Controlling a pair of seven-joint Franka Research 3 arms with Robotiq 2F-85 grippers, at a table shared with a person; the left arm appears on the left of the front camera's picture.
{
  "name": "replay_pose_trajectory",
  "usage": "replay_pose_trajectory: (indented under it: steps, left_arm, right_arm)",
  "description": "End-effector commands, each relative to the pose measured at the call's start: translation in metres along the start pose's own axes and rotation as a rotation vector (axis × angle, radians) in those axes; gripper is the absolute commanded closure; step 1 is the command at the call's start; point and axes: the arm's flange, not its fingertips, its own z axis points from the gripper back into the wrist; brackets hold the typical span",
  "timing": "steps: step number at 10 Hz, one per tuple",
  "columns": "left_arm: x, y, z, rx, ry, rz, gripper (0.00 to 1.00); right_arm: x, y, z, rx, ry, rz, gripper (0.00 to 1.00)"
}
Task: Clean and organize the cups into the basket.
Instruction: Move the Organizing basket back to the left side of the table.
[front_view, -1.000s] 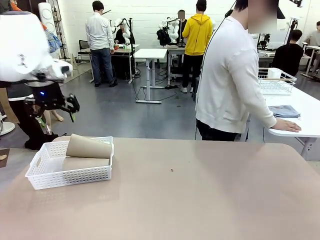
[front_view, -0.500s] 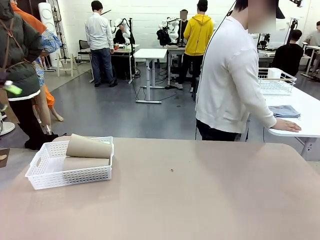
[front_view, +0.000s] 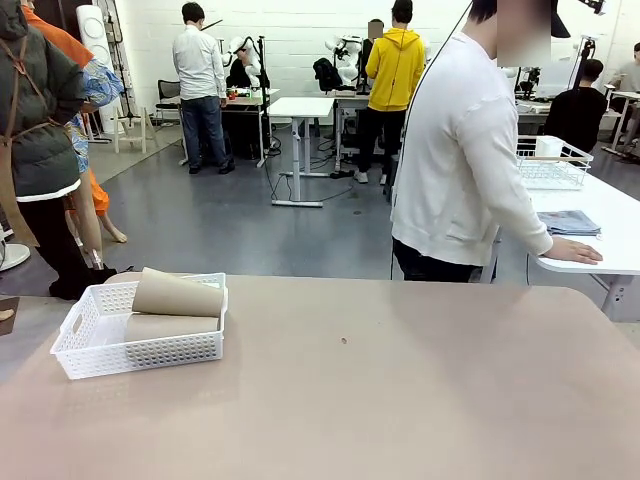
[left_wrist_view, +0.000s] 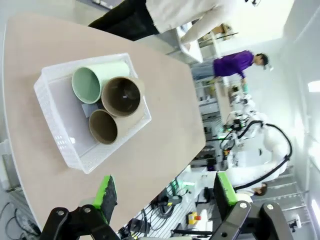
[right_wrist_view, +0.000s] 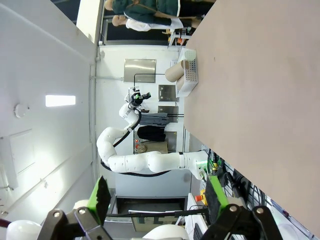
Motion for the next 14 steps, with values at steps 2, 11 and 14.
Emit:
replay_pose_trajectory:
  steps: [2, 11, 14]
  left_arm:
    - [0.007, 0.017, 0.024, -0.072, -0.051, 0.028, 0.0]
    - [-0.001, 0.022, 0.022, -0.08, -0.043, 0.046, 0.0]
    - [-0.001, 0.022, 0.022, -0.08, -0.043, 0.046, 0.0]
  right_arm:
    - [-0.002, 0.001, -0.001, 0.003, 0.006, -0.003, 0.0]
    - [-0.002, 0.001, -0.001, 0.003, 0.006, -0.003, 0.0]
    - [-0.002, 0.001, -0.001, 0.003, 0.006, -0.003, 0.0]
